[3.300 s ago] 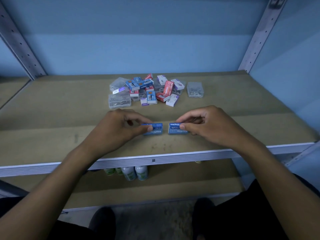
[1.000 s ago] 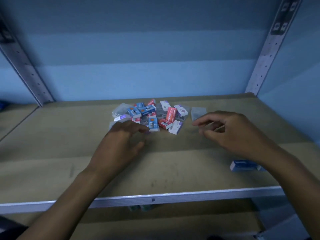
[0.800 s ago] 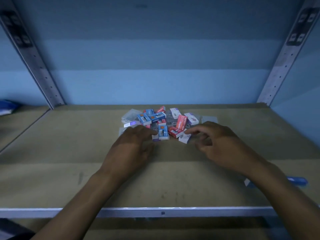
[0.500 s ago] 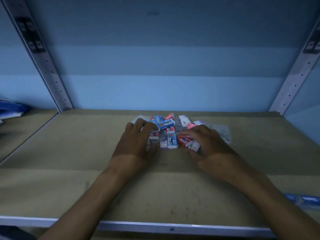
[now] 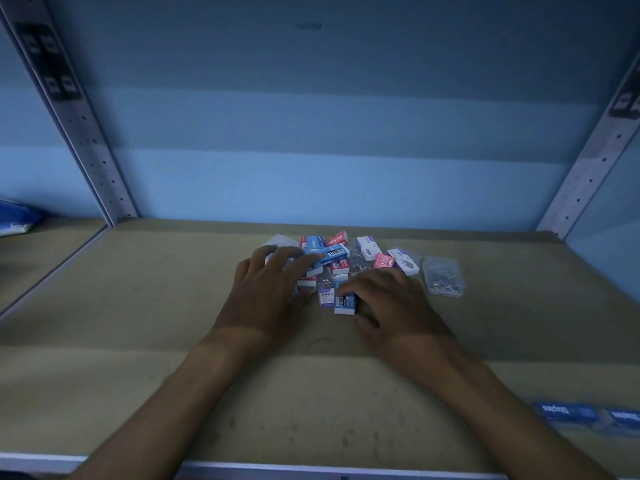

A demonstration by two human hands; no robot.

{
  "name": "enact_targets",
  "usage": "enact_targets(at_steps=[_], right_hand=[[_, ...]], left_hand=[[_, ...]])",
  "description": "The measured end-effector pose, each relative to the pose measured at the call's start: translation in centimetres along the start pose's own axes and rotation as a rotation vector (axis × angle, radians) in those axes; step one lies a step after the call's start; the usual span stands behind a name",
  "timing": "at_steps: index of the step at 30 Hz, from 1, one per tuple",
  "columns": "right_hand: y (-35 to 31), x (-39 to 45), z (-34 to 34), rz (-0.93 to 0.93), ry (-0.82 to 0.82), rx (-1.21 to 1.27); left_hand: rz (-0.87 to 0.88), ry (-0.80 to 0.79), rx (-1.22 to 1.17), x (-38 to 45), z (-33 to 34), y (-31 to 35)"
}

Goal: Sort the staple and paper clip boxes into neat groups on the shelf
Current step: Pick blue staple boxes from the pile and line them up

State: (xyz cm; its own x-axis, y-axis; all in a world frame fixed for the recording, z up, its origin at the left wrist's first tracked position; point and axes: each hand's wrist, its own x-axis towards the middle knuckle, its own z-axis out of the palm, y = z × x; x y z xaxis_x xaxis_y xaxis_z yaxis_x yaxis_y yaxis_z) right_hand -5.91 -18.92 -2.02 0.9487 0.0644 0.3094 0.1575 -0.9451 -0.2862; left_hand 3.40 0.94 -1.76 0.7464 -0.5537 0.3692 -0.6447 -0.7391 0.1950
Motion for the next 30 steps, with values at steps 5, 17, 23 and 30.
enact_targets(at_steps=[5, 17, 23, 30], right_hand=[[-0.4, -0.2, -0.4, -0.021, 0.067, -0.016], [-1.5, -4.0, -4.7, 0.216, 0.001, 0.677], [-1.6, -6.7, -6.0, 0.26, -0.085, 0.76], [-1.7, -9.0, -6.6, 0.169, -0.116, 0.436]], left_hand=[[0.013, 0.043, 0.046, 0.3, -0.5, 0.7], [0.211, 0.091, -0.276, -3.2, -3.4, 2.9], [0.165, -0.05, -0.355, -5.4, -4.1, 3.5], [0.159, -0.147, -0.389, -7.7, -4.5, 4.0]])
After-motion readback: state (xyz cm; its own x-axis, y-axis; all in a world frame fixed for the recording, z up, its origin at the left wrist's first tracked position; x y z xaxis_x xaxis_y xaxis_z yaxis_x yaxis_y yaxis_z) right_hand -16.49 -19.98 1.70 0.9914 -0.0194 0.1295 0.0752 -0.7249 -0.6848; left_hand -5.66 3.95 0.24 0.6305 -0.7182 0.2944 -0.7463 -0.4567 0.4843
